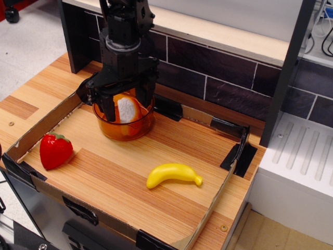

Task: Put sushi in pot

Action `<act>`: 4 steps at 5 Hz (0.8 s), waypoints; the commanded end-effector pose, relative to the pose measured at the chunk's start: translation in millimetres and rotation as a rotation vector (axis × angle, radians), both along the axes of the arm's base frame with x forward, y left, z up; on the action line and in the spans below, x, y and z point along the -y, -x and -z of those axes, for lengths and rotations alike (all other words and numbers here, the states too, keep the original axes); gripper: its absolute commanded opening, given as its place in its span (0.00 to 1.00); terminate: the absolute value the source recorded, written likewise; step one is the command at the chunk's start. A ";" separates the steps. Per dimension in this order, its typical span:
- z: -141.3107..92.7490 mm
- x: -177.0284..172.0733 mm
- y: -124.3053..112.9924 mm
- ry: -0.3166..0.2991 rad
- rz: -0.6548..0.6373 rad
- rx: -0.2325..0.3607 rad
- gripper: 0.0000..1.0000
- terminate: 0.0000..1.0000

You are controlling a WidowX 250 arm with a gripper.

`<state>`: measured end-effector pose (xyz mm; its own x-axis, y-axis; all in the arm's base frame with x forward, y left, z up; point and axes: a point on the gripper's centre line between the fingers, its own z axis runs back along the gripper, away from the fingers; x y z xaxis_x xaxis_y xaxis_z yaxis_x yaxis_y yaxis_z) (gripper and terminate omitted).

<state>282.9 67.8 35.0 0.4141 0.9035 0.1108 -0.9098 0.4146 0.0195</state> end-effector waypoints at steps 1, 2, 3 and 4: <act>-65.2 -3.6 1.7 0.006 -0.033 0.131 1.00 0.00; -97.2 5.2 5.2 0.019 -0.039 0.168 1.00 0.00; -108.5 12.6 9.9 0.029 0.018 0.141 1.00 0.00; -108.5 12.6 9.9 0.029 0.018 0.141 1.00 0.00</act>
